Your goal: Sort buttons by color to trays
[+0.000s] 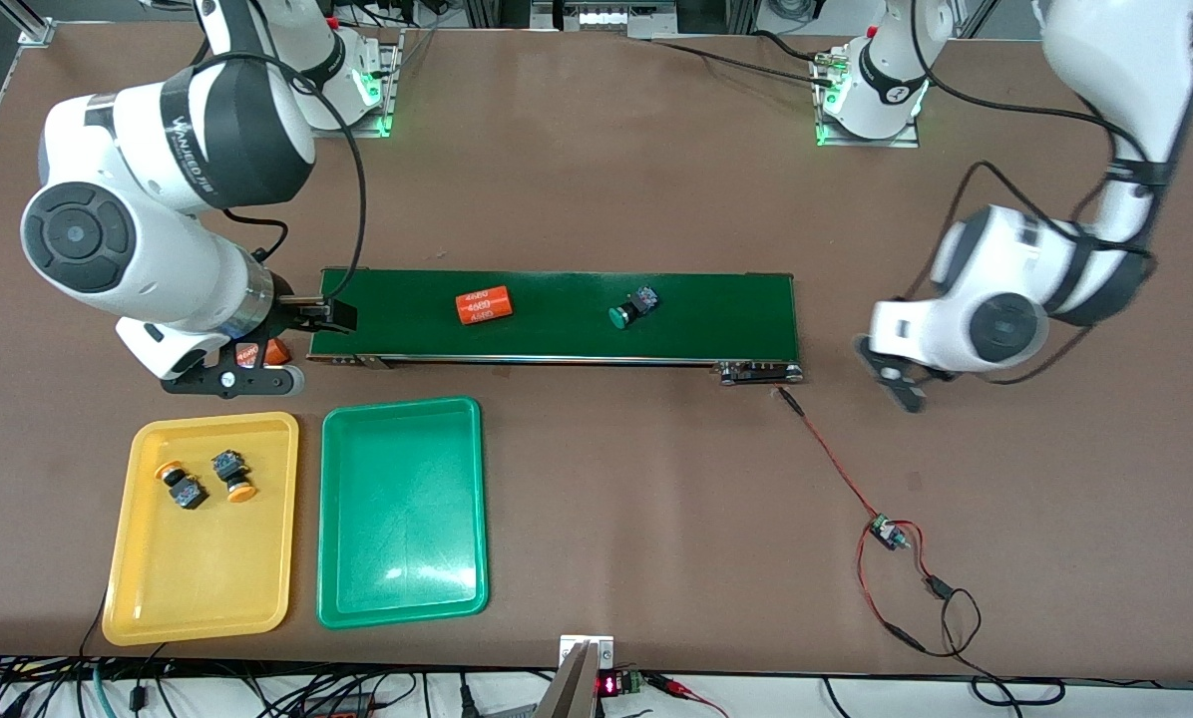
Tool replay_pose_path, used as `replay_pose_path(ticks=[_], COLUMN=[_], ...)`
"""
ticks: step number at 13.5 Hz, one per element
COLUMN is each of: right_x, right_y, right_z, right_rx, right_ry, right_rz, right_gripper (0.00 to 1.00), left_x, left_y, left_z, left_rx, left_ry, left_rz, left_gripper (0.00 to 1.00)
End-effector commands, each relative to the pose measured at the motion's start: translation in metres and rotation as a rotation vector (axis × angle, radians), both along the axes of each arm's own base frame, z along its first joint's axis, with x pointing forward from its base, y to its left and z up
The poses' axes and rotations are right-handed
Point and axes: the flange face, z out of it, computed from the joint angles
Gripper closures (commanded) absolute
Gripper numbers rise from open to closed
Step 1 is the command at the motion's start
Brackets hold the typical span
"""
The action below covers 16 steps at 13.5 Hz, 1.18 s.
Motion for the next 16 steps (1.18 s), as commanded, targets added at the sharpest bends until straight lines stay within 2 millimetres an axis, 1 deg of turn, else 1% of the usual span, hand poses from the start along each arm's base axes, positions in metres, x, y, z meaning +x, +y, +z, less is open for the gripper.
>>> replay_pose_path(ticks=[1,2,3,4,5,6,9,10,11,12,13,14,15,16], right_x=[-0.004,-0.001,0.000,0.001,0.001,-0.001,-0.004,-0.005,-0.007,-0.009,-0.011,-0.014,-0.018,-0.022], right_y=[0.017,0.019,0.019,0.023,0.034,0.048,0.067,0.070,0.076,0.084,0.094,0.104,0.118,0.132], right_z=[0.002,0.003,-0.003,-0.014,-0.025,-0.037,-0.053,-0.059,-0.061,-0.066,-0.069,-0.073,-0.077,-0.083], right_rx=[-0.017,-0.005,-0.002,-0.003,-0.006,-0.005,-0.023,-0.031,-0.033,-0.038,-0.043,-0.046,-0.046,-0.052], right_ry=[-0.030,-0.057,-0.063,-0.062,-0.059,-0.047,-0.040,-0.033,-0.033,-0.036,-0.046,-0.053,-0.067,-0.080], right_rz=[0.025,0.025,0.025,0.028,0.039,0.053,0.003,-0.004,-0.012,-0.023,-0.044,-0.053,-0.052,-0.085], right_gripper=[0.00,0.00,0.00,0.00,0.00,0.00,0.00,0.00,0.00,0.00,0.00,0.00,0.00,0.00], left_x=[-0.013,-0.022,-0.032,-0.044,-0.059,-0.068,-0.078,-0.079,-0.080,-0.081,-0.082,-0.083,-0.082,-0.081], left_y=[-0.044,-0.071,-0.091,-0.112,-0.137,-0.152,-0.164,-0.164,-0.164,-0.164,-0.165,-0.166,-0.167,-0.168], left_z=[0.006,0.002,-0.003,-0.006,-0.012,-0.019,-0.030,-0.032,-0.033,-0.033,-0.035,-0.043,-0.045,-0.045], left_rx=[-0.036,-0.044,-0.026,0.014,0.052,0.069,0.076,0.080,0.086,0.099,0.118,0.124,0.119,0.112], left_ry=[0.019,0.028,0.031,0.026,0.018,0.022,0.033,0.036,0.035,0.033,0.031,0.041,0.042,0.036], left_rz=[-0.084,-0.124,-0.106,-0.037,0.021,0.037,0.035,0.039,0.054,0.107,0.199,0.227,0.236,0.232], left_gripper=[0.74,0.74,0.74,0.74,0.74,0.74,0.73,0.73,0.73,0.74,0.74,0.74,0.74,0.69])
